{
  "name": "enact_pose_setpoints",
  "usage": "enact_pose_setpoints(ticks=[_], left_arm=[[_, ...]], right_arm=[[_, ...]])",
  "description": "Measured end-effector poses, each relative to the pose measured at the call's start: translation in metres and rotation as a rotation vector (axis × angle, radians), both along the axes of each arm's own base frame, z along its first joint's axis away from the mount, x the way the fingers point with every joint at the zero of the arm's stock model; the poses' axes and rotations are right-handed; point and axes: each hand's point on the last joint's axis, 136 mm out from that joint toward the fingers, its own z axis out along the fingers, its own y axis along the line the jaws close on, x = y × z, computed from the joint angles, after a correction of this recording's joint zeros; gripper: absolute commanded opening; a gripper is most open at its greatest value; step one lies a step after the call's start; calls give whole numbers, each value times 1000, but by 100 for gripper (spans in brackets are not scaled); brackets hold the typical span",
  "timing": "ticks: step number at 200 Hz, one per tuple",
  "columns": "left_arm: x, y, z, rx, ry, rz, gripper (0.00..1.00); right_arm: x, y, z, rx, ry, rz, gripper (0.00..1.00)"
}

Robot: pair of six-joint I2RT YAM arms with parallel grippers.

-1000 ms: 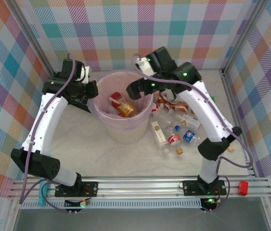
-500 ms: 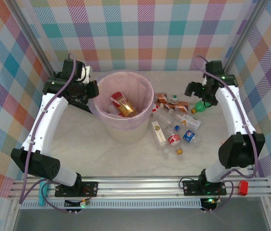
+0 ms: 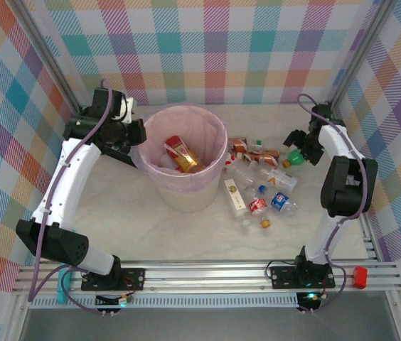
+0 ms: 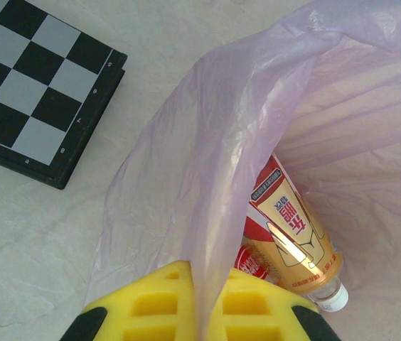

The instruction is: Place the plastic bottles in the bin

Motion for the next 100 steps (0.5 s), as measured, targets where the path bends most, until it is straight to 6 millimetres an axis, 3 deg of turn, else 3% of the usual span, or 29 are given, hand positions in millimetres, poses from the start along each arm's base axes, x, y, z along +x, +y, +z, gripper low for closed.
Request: enact_pose_setpoints(ticks=[22, 61, 100], left_arm=[[0, 0, 0, 1, -2, 1, 0], [0, 0, 0, 0, -1, 1, 0], [0, 0, 0, 0, -2, 1, 0]], right_arm=[[2, -6, -17, 9, 27, -30, 87], [8, -15, -22, 11, 12, -57, 84], [10, -17, -42, 19, 32, -75, 79]])
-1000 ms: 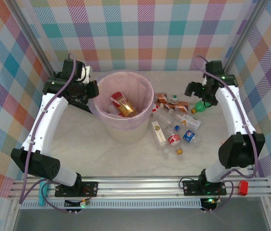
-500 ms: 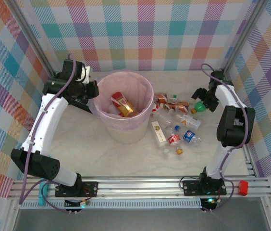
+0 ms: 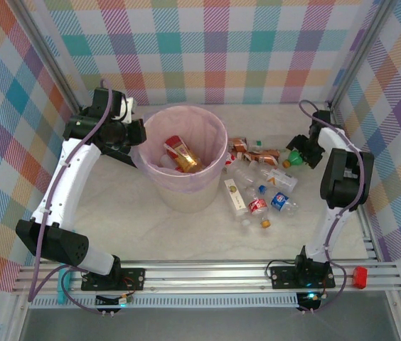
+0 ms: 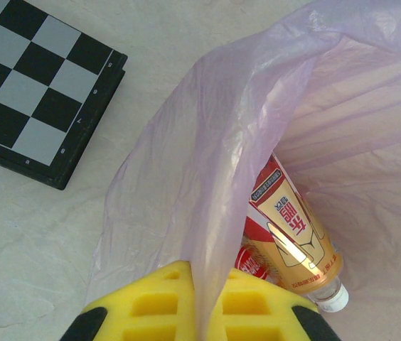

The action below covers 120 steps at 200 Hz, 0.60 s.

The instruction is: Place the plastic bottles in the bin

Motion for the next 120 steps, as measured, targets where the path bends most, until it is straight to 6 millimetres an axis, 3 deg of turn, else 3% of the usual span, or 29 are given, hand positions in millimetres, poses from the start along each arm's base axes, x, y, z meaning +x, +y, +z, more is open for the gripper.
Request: enact_pose_setpoints(ticks=[55, 120], left_arm=[[0, 0, 0, 0, 0, 0, 0], [0, 0, 0, -2, 0, -2, 0]], right_arm=[[-5, -6, -12, 5, 9, -23, 67], [-8, -14, -8, -2, -1, -18, 59]])
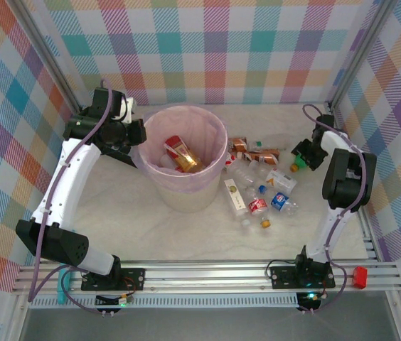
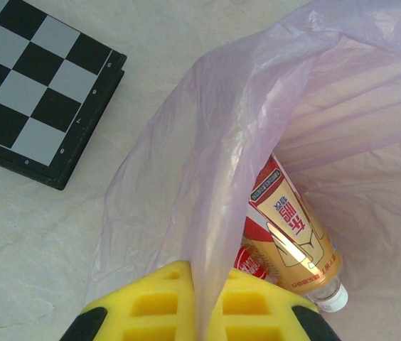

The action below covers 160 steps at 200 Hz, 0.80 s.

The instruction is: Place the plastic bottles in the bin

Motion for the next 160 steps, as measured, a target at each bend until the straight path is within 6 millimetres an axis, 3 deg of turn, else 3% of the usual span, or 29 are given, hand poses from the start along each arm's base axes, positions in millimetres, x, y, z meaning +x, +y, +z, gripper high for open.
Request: enact_pose_setpoints(ticks=[34, 57, 123, 160], left_arm=[[1, -1, 0, -5, -4, -3, 0], [1, -2, 0, -11, -6, -7, 0], [4, -5, 1, -26, -26, -18, 0], [5, -7, 2, -33, -32, -23, 0]], right_arm=[[-4, 1, 8, -4, 0, 34, 51], [-8, 6, 25, 12, -21, 75, 48], [-39, 28, 137, -5, -213, 239, 44], [-58, 45, 173, 26, -264, 329, 43]])
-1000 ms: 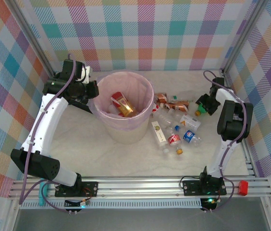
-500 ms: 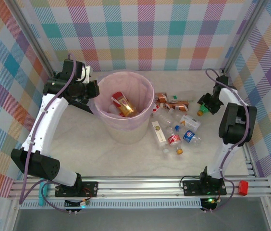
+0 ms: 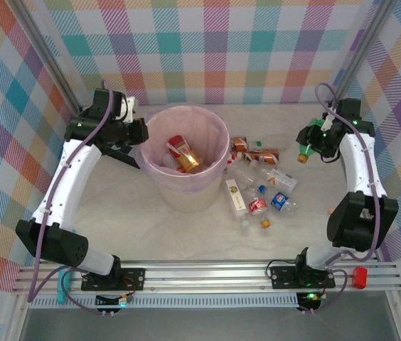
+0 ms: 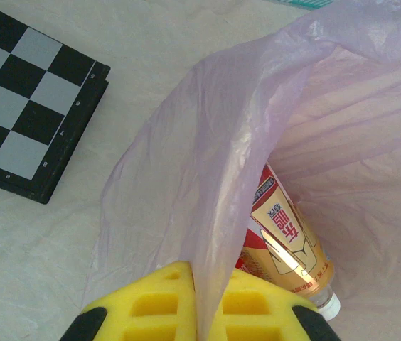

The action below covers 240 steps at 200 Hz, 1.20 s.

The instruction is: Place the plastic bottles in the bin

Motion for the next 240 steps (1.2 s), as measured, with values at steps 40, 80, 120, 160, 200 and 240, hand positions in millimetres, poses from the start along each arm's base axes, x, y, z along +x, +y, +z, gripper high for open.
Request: enact_pose_setpoints(ticks=[40, 80, 120, 160, 200, 240], left_arm=[[0, 0, 0, -1, -1, 0, 0], [0, -1, 0, -4, -2, -3, 0], [1, -2, 0, -8, -3, -6, 0], [1, -3, 0, -14, -6, -11, 0], [1, -4, 0, -16, -5, -12, 0], [1, -4, 0, -16, -5, -12, 0]], right_arm=[[-13, 26, 45, 51, -81, 81, 42], [-20, 77, 108, 61, -221, 224, 39], [-34, 147, 148, 96, -306, 391, 39], [-57, 220, 166, 166, -342, 555, 39], [-55, 290, 168, 192, -338, 695, 39], [-45, 357, 148, 169, -306, 801, 39]])
